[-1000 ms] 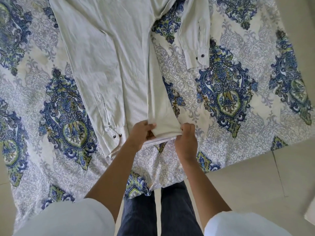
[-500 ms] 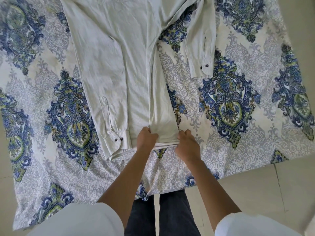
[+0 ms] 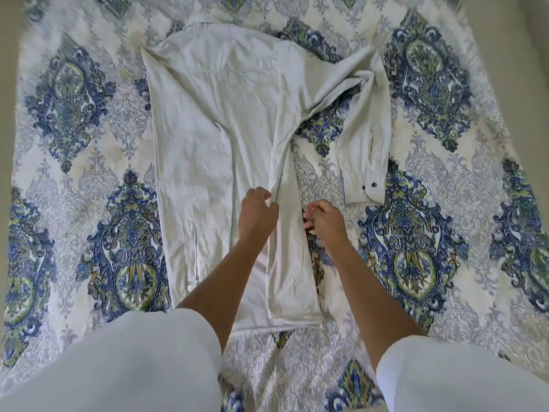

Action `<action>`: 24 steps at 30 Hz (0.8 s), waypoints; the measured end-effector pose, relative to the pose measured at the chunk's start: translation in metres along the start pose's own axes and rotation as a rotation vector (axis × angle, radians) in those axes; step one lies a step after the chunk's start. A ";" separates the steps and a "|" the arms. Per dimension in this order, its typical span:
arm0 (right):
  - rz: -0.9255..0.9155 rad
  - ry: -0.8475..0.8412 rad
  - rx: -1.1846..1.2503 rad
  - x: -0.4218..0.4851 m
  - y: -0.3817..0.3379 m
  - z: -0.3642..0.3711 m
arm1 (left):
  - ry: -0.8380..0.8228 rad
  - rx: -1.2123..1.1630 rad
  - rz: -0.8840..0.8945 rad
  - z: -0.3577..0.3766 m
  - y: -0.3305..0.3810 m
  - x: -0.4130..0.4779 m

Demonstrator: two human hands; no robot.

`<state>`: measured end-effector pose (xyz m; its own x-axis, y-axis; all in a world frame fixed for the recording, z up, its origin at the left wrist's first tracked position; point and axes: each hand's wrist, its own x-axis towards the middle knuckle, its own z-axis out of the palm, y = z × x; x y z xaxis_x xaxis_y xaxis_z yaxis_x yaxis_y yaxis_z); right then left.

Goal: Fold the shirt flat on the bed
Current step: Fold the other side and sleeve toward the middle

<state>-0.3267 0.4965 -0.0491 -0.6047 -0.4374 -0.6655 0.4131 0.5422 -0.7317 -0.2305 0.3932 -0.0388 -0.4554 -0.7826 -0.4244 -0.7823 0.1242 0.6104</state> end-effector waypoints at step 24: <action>-0.653 -0.029 -0.100 0.115 -0.190 0.108 | -0.184 -1.323 -0.249 -0.079 0.054 0.214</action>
<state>-0.4016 0.2656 -0.0022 -0.6903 -0.7174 -0.0940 -0.0988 0.2222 -0.9700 -0.3362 0.1838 -0.0438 -0.4943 -0.5928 -0.6358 0.0910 -0.7627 0.6403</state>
